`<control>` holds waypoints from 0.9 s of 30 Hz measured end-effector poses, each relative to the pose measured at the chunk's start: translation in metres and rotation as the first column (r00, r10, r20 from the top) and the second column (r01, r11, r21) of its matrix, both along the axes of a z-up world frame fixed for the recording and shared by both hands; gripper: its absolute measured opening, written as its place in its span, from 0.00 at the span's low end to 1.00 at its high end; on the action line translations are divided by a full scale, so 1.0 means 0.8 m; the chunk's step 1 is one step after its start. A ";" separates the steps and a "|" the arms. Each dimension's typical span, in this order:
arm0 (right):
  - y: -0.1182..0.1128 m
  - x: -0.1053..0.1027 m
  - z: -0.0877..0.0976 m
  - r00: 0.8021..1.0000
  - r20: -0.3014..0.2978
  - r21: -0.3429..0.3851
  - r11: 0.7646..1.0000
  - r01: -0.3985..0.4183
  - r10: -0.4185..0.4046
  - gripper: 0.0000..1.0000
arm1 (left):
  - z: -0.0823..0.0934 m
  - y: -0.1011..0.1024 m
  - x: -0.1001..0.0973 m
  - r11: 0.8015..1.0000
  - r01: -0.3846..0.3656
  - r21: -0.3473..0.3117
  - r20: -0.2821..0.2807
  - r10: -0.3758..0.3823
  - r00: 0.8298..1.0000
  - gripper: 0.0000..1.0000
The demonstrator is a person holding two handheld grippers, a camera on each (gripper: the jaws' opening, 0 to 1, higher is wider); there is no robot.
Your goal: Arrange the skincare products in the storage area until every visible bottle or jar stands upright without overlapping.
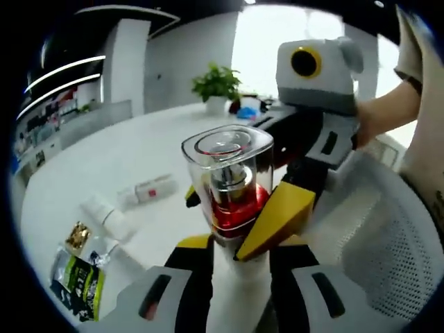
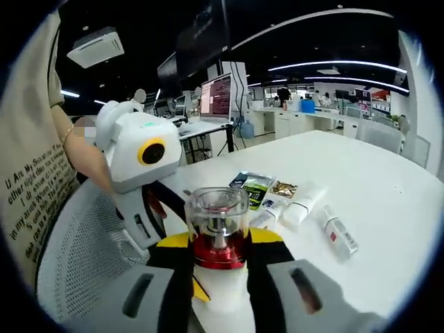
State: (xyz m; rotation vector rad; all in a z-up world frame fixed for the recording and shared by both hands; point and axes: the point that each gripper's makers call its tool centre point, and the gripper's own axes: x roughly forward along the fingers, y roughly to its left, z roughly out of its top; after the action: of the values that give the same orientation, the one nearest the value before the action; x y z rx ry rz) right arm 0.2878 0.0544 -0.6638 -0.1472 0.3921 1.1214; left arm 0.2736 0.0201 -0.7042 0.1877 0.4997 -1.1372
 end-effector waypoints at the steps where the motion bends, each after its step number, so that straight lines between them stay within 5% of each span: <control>1: 0.000 0.000 0.000 1.000 0.000 0.000 1.000 -0.008 0.008 0.28 | 0.000 0.000 0.000 1.000 0.005 -0.009 0.014 -0.005 1.000 0.28; 5: 0.000 -0.007 0.000 0.998 0.017 -0.008 0.998 -0.061 0.061 0.28 | -0.001 -0.001 -0.005 0.999 0.040 -0.016 0.058 -0.039 0.998 0.28; 20: -0.007 -0.031 -0.003 0.965 0.063 -0.105 0.964 -0.246 0.253 0.29 | -0.016 0.001 -0.016 0.990 0.123 0.069 0.032 -0.125 0.992 0.25; 27: -0.019 -0.029 -0.004 0.966 0.009 -0.097 0.961 -0.258 0.260 0.30 | -0.010 -0.013 -0.013 0.976 0.200 0.092 0.061 -0.206 0.977 0.26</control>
State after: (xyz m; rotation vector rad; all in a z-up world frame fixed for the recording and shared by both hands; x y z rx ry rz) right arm 0.2643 0.0393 -0.6667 -0.3011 0.4151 1.3586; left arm 0.2631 0.0098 -0.7125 0.3584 0.4742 -1.3049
